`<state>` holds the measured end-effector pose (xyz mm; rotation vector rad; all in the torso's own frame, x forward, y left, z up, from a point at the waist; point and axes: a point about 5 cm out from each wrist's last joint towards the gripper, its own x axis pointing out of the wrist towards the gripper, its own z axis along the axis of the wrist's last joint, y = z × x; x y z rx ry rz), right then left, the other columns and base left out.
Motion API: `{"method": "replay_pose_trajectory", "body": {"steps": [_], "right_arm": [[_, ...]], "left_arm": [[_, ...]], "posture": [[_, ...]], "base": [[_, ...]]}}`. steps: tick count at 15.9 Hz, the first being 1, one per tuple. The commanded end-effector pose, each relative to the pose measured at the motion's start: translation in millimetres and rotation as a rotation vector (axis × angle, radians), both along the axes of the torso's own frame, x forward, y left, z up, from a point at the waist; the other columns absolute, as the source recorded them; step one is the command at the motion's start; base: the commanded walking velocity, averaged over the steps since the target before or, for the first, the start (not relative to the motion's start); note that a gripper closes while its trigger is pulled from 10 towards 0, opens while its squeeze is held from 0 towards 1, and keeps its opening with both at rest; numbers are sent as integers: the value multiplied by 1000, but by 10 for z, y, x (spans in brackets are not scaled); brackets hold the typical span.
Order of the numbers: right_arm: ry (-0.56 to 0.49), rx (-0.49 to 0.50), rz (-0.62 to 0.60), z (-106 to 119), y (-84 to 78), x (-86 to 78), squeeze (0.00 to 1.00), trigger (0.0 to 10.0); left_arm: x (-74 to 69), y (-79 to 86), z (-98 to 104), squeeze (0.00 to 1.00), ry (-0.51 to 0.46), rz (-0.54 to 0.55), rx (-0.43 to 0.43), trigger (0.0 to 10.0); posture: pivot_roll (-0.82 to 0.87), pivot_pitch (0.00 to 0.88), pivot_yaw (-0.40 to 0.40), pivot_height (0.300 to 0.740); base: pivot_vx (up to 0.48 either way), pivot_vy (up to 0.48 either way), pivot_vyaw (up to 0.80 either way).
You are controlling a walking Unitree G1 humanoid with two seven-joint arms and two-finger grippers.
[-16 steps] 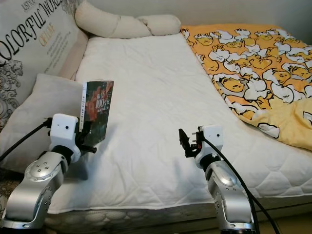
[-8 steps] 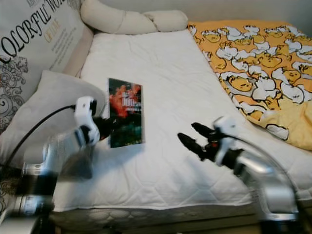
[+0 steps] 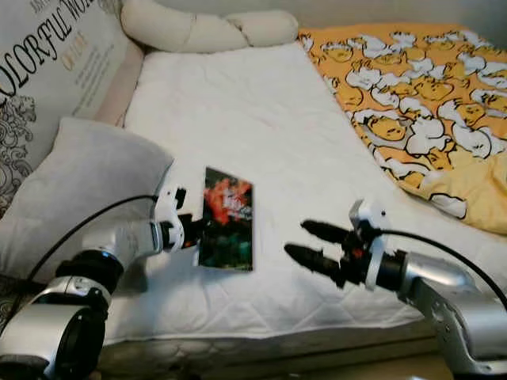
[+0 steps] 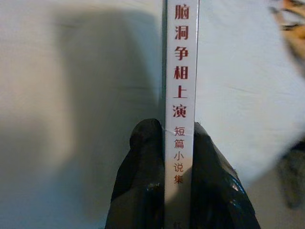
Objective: Clean up the room
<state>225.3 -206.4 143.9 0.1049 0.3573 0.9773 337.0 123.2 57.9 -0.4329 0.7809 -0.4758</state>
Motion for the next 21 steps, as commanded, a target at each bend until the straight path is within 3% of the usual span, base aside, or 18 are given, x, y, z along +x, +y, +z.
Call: {"method": "replay_pose_trajectory", "body": {"steps": [1,4,7,8,9,17,21], "right_arm": [[0,-6,26,51,24,-33,0,10000],[29,-69,60,58,31,-143,0,10000],[25,-102,35,57,20,-149,0,10000],[27,-101,36,61,25,-151,0,10000],[31,-103,32,62,33,-165,0,10000],[20,-118,18,67,-4,-100,0,10000],[1,-111,14,79,-13,-33,0,10000]], "left_arm": [[82,33,76,0,-57,6,53,10000],[104,62,32,0,-73,-14,160,10000],[144,54,56,0,-135,-55,230,10000],[150,55,59,71,-140,-54,237,10000],[162,83,64,1000,-139,-38,259,10000],[175,297,61,1000,-106,53,315,10000],[173,410,54,1000,-134,57,389,10000]], "posture": [[-209,92,62,740],[-241,127,60,740],[-253,138,62,740],[-256,140,63,740],[-257,140,65,740],[-235,116,60,740],[-215,78,52,740]], "base": [[0,0,0],[0,0,0],[0,0,0],[0,0,0],[0,0,0],[0,0,0],[0,0,0]]}}
